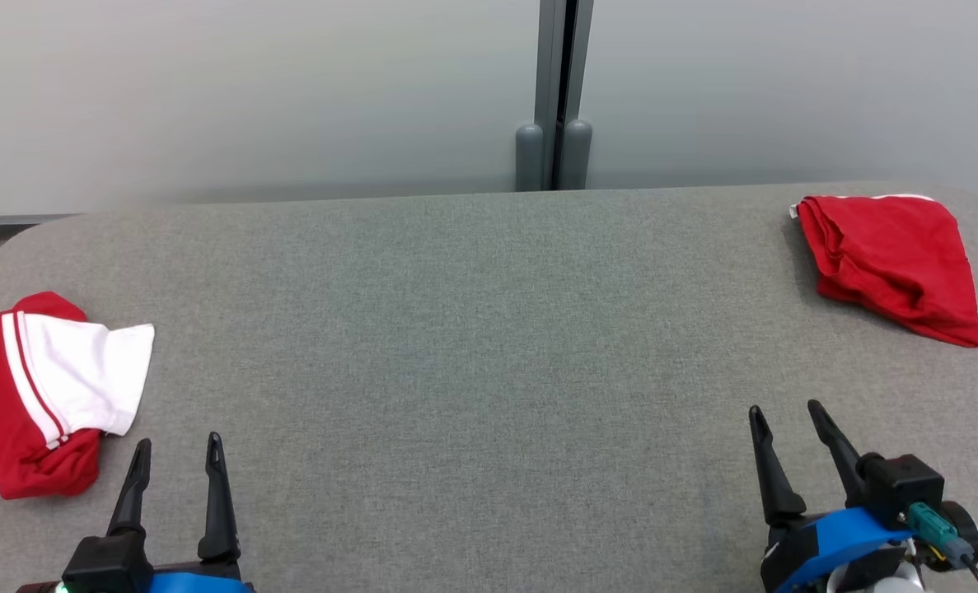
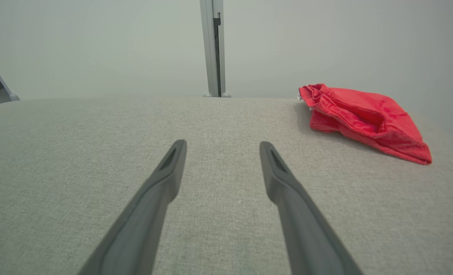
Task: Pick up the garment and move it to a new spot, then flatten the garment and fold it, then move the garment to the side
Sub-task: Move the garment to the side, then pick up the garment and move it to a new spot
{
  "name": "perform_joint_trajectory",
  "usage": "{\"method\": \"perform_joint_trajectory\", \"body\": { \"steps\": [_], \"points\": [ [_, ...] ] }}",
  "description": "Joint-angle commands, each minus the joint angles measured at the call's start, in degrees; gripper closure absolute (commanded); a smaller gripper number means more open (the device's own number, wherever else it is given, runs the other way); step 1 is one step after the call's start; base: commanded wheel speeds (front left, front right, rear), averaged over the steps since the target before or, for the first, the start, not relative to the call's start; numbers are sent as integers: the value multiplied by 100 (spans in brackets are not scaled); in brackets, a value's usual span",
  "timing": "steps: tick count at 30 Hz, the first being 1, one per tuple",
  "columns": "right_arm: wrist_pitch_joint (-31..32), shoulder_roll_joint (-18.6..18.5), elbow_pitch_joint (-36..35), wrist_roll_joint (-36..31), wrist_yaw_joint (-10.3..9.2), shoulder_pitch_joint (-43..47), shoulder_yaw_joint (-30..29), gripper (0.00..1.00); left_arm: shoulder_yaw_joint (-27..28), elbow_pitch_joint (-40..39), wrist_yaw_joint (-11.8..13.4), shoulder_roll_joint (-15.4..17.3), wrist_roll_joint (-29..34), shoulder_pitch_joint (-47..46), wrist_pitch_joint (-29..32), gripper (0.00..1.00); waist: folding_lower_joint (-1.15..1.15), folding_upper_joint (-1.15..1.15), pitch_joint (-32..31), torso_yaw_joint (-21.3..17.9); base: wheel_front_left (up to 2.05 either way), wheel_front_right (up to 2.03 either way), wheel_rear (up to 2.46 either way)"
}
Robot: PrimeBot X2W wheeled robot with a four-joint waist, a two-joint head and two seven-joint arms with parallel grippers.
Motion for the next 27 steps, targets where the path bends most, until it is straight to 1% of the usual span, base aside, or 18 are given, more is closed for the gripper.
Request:
{"method": "perform_joint_trajectory", "body": {
  "steps": [1, 7, 12, 27],
  "points": [
    [-31, 38, -51, -18, 1, 119, -9, 0, 12, 15, -1, 11, -28, 54, -14, 0, 1, 1, -51, -19, 0, 0, 0],
    [-31, 152, -263, -51, 1, 520, -144, 0, -5, 193, -23, -18, -18, 162, -14, 0, 1, 1, -236, 24, 0, 0, 0],
    [-30, 177, -321, -16, 1, 727, -225, 0, 25, 294, -58, -24, -1, 176, -15, 0, 1, 1, -314, 70, 0, 0, 0],
    [-31, 187, -296, 153, 1, 833, -100, 0, 78, 399, -101, -35, 47, 115, -15, 0, 1, 1, -364, 39, 0, 0, 0]
  ]
}}
